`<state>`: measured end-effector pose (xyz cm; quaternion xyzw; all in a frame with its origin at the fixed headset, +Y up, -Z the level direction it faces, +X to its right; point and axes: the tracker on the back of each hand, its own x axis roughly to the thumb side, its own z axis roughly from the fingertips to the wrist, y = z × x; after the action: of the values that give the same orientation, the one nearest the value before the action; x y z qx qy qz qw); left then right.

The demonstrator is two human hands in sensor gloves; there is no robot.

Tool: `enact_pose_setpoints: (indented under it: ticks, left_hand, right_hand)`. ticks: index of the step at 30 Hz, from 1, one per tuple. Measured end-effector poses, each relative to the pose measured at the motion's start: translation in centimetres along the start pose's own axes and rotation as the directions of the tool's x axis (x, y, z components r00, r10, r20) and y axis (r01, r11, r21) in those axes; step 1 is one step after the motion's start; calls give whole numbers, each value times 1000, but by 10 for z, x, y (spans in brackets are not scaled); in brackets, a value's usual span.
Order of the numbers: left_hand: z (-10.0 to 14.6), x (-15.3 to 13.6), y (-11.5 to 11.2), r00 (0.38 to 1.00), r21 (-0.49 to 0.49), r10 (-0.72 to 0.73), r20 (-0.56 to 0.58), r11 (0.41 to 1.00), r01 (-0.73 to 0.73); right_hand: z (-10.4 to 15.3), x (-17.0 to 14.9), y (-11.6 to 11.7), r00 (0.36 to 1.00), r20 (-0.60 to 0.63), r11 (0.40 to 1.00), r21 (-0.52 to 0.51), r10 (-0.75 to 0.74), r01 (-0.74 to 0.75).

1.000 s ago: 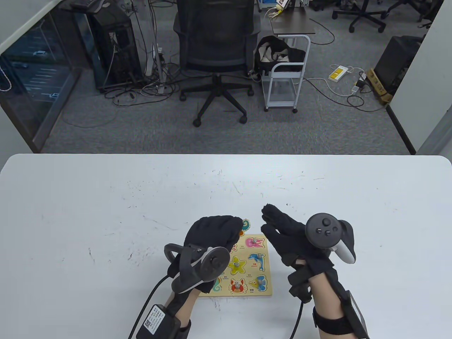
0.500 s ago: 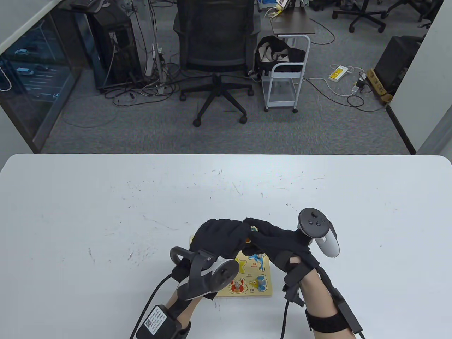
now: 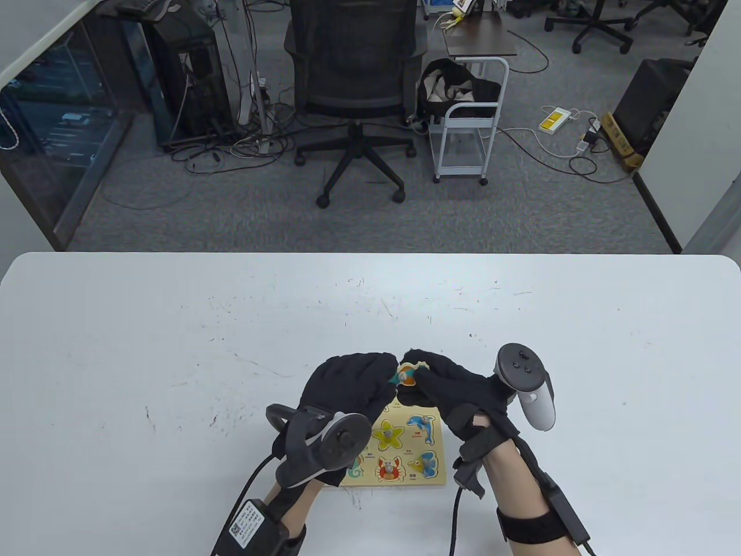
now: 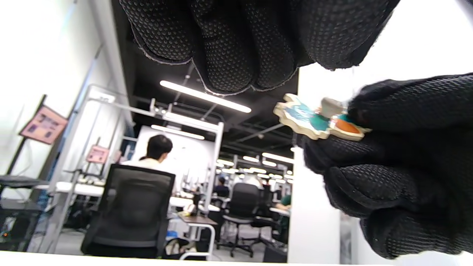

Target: Fit puzzle pieces into frame

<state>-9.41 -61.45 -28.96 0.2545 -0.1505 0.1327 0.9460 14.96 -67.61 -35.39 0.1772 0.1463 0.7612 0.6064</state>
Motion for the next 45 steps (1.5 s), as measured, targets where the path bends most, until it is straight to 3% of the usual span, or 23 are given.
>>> enact_pose_setpoints:
  ticks: [5, 9, 15, 25, 37, 42, 45]
  left_hand:
    - [-3, -8, -4, 988, -41, 140, -59, 989, -142]
    - [-3, -7, -7, 988, -31, 121, -100, 992, -125]
    - [-2, -9, -9, 984, -16, 112, -138, 993, -115]
    - [-3, -16, -10, 968, -3, 191, -164, 981, -194]
    - [-2, -5, -5, 993, -19, 57, -107, 998, -59]
    - [1, -1, -2, 997, -72, -16, -70, 997, 11]
    - [1, 0, -3, 996, -131, -84, -43, 988, 78]
  right_hand:
    - [3, 7, 10, 996, 39, 994, -83, 78, -75]
    - [4, 11, 19, 992, 66, 992, -78, 105, -100]
    - [3, 14, 30, 989, 125, 996, 8, 83, -85]
    - [5, 22, 39, 971, 168, 982, 59, 170, -182]
    - [4, 22, 31, 973, 150, 980, 62, 177, -188]
    - [10, 26, 20, 945, 133, 954, -22, 299, -299]
    - [16, 31, 12, 894, 60, 893, -109, 445, -437]
